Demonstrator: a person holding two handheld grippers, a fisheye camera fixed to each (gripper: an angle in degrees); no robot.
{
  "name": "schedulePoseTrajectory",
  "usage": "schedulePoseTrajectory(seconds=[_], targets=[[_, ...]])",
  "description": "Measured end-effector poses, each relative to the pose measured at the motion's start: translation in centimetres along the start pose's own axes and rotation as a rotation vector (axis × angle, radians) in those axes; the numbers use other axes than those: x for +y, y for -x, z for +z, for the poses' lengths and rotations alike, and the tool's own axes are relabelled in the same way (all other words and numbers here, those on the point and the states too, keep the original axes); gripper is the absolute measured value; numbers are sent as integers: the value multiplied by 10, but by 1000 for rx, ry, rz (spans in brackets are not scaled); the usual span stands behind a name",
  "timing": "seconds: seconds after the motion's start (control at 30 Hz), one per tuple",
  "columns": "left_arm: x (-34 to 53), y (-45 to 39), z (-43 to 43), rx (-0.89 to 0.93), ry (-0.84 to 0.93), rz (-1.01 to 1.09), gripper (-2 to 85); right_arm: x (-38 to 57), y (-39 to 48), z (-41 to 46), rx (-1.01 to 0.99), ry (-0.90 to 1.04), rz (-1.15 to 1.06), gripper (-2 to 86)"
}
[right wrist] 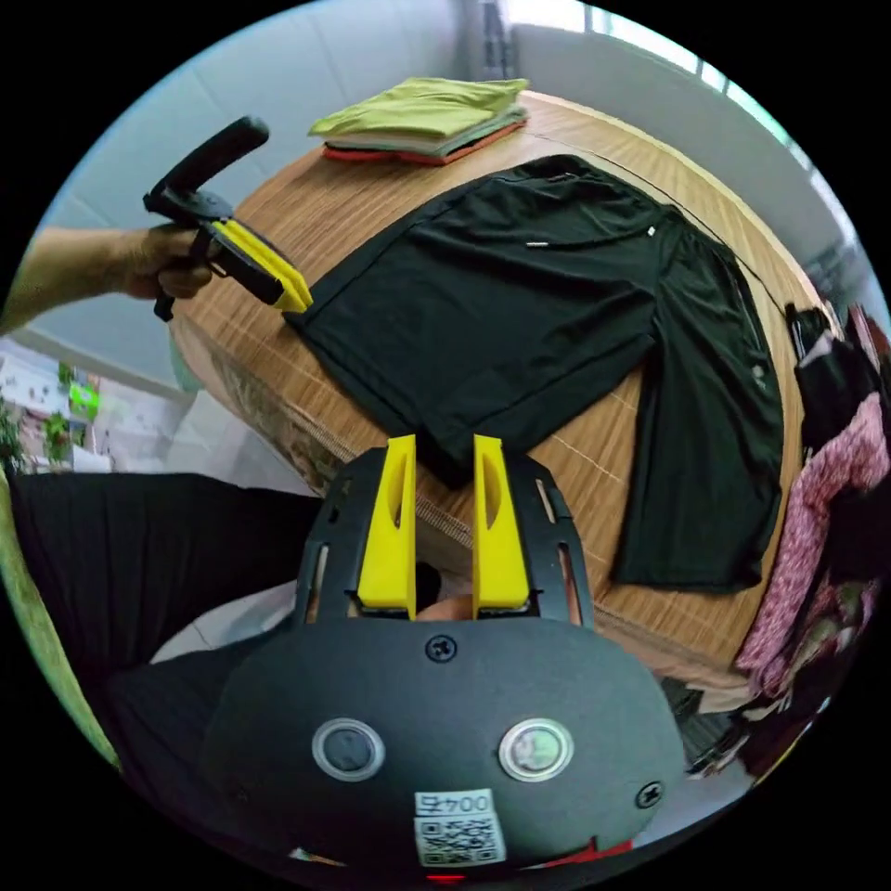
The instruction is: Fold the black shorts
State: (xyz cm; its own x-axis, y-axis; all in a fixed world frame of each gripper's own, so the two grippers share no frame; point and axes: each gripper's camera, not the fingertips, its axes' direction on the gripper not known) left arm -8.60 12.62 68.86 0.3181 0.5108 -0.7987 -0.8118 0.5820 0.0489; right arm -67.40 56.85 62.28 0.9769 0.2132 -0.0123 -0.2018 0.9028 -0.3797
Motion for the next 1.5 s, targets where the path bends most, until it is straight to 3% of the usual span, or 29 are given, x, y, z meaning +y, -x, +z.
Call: schedulePoseTrajectory(seconds=[0.1,0.2,0.27,0.37,0.43,0.53,0.63,0.87,1.03,1.13,1.27,1.4,1.5], targets=[[13,3,14,-23,19,-11,64,1,3,4,81,30,-88,84],[26,13,18,19,-8,-68,39,1,-5,-1,110,19,-84,11],[35,17,20,13,0,-90,26,4,-18,-18,99,-23,17,2],[55,19,22,-13,31,-80,11,34,-54,-42,-97,-86,324,-2],[68,24,24,7,38,-98,7,75,-79,-25,-189,-35,584,2],[86,30,21,15,31,-148,6,109,-92,6,-228,61,754,24],[92,25,10,4,-15,-144,10,125,-95,-1,-258,20,867,66],[86,2,21,-6,-68,-139,106,95,-91,-32,-115,-61,793,117],[98,-2,29,-93,-101,-233,90,96,-120,-6,-232,-51,1054,100],[106,-11,27,-199,-55,-225,30,83,-108,-13,-173,-41,971,25],[140,-1,9,-252,-57,-211,10,68,-83,-20,-112,-18,803,10],[169,33,0,-62,-68,-278,6,66,-70,-6,-136,36,719,26],[177,42,-28,-40,-122,-285,5,57,-67,-29,-76,9,641,46]])
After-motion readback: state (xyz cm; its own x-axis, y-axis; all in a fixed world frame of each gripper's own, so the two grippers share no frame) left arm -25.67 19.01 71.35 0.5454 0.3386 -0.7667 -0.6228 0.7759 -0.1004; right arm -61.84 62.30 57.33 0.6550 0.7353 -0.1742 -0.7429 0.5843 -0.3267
